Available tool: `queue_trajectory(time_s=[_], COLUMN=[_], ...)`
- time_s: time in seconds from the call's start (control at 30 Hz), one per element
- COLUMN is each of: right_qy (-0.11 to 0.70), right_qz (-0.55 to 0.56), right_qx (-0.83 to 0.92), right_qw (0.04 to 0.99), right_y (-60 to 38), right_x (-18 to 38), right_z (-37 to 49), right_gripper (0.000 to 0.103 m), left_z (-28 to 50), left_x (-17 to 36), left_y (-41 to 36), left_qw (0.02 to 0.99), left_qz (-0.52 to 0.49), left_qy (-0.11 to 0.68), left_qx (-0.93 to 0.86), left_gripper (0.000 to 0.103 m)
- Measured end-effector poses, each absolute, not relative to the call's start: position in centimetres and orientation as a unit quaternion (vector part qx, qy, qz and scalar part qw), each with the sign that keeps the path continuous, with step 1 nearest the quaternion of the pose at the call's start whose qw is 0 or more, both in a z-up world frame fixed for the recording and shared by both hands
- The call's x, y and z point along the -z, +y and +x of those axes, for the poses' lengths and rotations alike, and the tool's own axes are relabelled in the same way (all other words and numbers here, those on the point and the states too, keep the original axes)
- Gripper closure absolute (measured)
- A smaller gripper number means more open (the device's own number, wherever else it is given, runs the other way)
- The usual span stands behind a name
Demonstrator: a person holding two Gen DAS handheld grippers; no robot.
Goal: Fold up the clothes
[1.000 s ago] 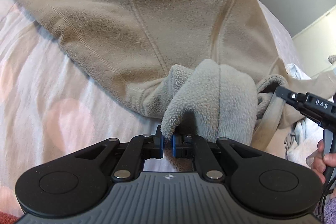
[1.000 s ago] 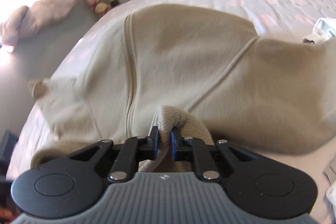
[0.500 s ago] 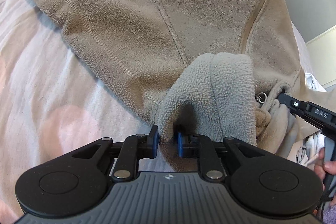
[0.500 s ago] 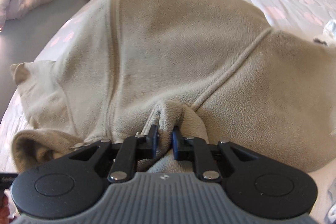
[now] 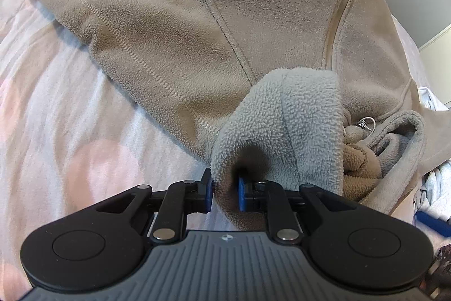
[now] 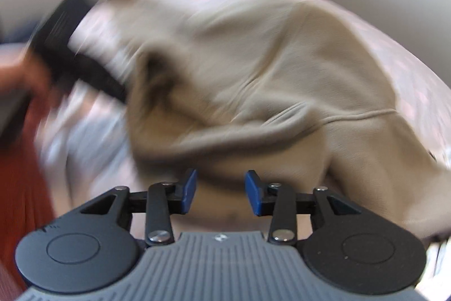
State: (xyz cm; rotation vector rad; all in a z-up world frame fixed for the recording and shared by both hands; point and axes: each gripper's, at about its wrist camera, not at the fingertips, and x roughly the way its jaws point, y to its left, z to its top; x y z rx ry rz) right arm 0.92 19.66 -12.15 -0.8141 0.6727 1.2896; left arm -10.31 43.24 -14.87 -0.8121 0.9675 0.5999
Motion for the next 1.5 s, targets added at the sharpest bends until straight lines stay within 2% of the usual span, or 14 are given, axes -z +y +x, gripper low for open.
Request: queue_trajectory(time_s=[0.23,0.37,0.63,0.7,0.77,0.87,1.2,1.37,1.5], right_qy=[0.216,0.193,0.103,0.081,0.075,0.066,0.199,0.285,0.324], right_qz=[-0.513,-0.544,-0.596,-0.606,-0.61,-0.602,-0.518,-0.494,-0.5], right_qx=[-0.564,-0.57,-0.563,-0.562,-0.568,-0.573,-0.648,-0.675,-0.67], right_qw=[0.61,0.584,0.564,0.557,0.548,0.552,0.521,0.468,0.442], right_y=[20.6,21.1,21.5,21.7,21.8,21.2,16.8,15.3,15.1], right_x=[17.8,19.2,21.2,21.6,21.8,20.7,11.6,11.1,12.7], right_z=[-2.5,-2.8,-4.2,-4.5,-4.8,-4.8,-5.4,-6.1,-6.6], right_gripper=[0.05,0.045,0.045,0.048,0.074,0.093,0.094,0.093,0.093], left_z=[-10.4,-10.4,-10.3,-10.2,-10.1,-10.0,-13.0,-15.0,-15.6], left_x=[14.8,14.9,15.0,15.1,15.1,14.8,11.0,10.9,10.9], left_y=[43.1,43.1,43.1,43.1,43.0,42.9,39.9,38.1,37.2], left_qw=[0.766,0.765,0.763,0.762,0.762,0.762,0.764,0.75,0.746], left_qz=[-0.368,-0.367,-0.364,-0.361,-0.358,-0.355,-0.344,-0.351,-0.336], left_qy=[0.449,0.452,0.458,0.461,0.464,0.47,0.513,0.537,0.549], left_qx=[-0.277,-0.276,-0.275,-0.275,-0.274,-0.268,-0.187,-0.159,-0.169], left_gripper=[0.088,0.089,0.089,0.089,0.089,0.09,0.091,0.091,0.086])
